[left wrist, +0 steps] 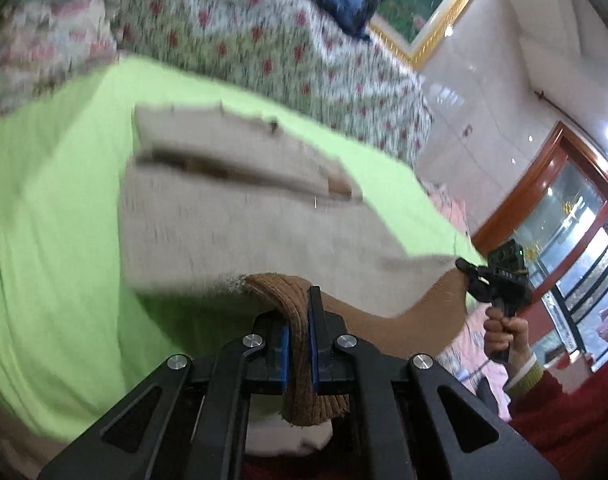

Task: Fold small clothes
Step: 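Grasp the brown hem with the left tool and fold it up toward the collar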

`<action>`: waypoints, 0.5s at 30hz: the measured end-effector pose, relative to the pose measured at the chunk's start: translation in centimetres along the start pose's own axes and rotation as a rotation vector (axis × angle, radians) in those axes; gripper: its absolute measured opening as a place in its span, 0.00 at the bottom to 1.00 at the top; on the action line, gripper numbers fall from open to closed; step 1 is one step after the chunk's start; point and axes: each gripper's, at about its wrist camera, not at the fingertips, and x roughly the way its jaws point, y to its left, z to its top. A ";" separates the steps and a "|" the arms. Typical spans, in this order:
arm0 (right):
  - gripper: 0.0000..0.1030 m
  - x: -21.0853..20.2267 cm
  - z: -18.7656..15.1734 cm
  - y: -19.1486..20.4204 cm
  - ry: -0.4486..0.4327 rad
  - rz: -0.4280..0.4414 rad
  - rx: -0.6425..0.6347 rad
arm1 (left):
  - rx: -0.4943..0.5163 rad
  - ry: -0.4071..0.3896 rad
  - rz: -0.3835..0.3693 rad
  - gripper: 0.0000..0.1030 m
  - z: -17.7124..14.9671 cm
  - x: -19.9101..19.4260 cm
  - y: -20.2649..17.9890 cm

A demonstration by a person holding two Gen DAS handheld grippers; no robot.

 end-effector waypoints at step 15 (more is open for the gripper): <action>0.08 12.8 18.4 -0.4 -0.110 -0.077 -0.007 | -0.040 -0.179 0.157 0.06 18.9 10.1 6.6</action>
